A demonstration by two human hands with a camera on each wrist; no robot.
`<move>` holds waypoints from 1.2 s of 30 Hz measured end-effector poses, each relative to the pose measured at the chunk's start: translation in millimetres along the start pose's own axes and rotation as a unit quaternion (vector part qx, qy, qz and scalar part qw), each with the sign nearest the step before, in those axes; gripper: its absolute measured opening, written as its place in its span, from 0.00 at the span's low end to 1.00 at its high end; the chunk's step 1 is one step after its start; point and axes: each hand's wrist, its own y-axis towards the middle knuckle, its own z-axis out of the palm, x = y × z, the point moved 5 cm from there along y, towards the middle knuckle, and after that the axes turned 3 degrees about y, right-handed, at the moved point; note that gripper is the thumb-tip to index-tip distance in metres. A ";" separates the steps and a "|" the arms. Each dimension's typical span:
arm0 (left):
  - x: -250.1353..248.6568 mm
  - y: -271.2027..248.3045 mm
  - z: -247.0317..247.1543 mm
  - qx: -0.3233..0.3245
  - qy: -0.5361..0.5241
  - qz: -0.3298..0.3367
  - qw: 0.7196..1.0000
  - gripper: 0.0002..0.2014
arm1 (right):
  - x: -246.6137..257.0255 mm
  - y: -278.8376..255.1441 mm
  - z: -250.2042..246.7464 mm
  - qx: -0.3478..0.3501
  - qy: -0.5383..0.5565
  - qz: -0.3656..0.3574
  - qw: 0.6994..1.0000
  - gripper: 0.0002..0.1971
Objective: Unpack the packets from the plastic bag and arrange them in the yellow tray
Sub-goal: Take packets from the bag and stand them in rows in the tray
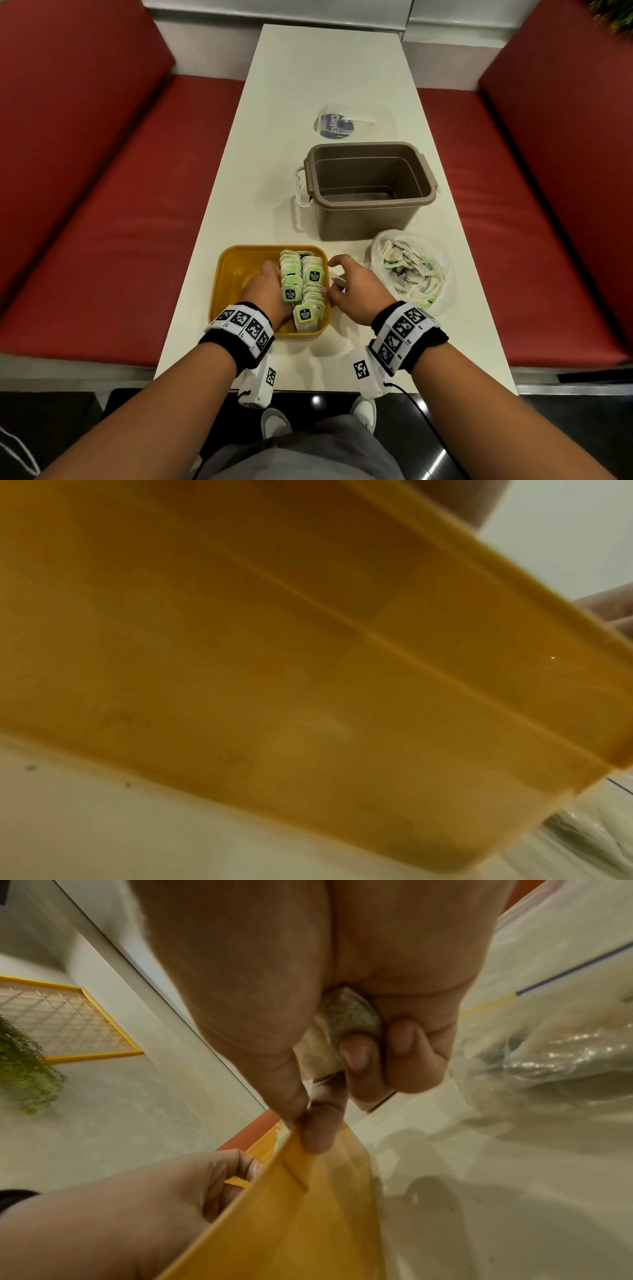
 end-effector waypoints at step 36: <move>-16.4 -6.8 12.4 0.089 0.109 0.034 0.989 0.18 | -1.9 0.6 3.5 0.003 -0.015 -0.007 1.000 0.22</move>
